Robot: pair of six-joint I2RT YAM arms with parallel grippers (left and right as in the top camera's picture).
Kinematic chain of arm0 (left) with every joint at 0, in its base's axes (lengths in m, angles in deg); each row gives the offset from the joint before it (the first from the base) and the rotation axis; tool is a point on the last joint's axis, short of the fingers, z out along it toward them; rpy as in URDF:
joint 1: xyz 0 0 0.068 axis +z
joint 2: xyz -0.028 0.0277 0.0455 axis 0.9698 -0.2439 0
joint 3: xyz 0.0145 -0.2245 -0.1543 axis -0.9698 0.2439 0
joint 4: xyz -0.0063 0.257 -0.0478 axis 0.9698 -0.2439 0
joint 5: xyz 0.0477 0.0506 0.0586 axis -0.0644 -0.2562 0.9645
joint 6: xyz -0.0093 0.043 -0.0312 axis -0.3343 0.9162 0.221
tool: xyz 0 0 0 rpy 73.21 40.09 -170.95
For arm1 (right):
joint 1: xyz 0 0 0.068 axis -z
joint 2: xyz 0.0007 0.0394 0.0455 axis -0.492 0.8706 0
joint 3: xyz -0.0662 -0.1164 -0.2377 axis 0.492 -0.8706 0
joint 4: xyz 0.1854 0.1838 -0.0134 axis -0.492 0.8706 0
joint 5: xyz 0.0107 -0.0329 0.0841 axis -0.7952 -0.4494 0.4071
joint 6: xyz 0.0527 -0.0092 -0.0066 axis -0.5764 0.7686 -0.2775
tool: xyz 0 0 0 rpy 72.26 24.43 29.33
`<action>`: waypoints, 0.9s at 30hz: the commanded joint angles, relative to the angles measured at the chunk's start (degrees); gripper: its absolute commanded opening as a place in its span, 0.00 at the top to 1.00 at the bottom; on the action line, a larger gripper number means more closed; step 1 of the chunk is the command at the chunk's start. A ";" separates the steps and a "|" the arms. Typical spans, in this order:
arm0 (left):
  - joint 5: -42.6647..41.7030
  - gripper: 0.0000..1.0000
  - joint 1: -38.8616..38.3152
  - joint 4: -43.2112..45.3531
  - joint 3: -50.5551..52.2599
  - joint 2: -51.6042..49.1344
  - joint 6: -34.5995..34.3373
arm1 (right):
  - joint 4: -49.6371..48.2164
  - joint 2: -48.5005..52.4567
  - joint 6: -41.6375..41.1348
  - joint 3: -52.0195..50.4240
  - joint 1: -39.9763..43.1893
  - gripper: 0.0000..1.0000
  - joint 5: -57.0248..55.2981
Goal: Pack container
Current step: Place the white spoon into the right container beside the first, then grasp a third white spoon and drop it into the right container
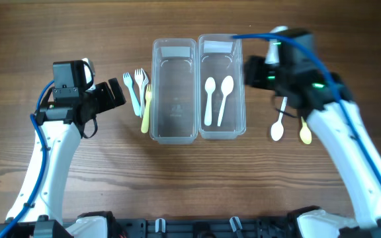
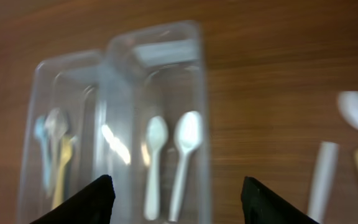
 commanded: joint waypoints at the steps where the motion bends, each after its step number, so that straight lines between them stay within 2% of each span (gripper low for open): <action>1: 0.74 0.00 -0.28 0.17 -1.18 -0.20 1.09 | 6.29 1.42 -1.01 0.20 6.36 0.32 -7.74; 3: 0.74 0.00 -0.28 0.17 -1.18 -0.20 1.09 | 8.63 3.30 -1.05 -0.44 9.20 0.32 -7.65; 8: 0.74 0.00 -0.28 0.17 -1.18 -0.20 1.09 | 8.76 11.58 -0.68 -3.87 13.94 0.42 -2.89; 10: 0.74 0.00 -0.28 0.17 -1.18 -0.20 1.09 | 8.83 14.40 -0.66 -4.11 14.08 0.45 -1.95; 15: 0.74 0.00 -0.28 0.17 -1.18 -0.20 1.09 | 8.87 21.59 -0.68 -4.11 14.01 0.46 -0.09; 21: 0.74 0.00 -0.28 0.17 -1.18 -0.20 1.09 | 8.17 26.25 1.29 -4.11 14.03 0.54 -0.17; 27: 0.74 0.00 -0.28 0.17 -1.18 -0.20 1.09 | 5.92 27.15 4.07 -6.10 14.08 0.52 -2.82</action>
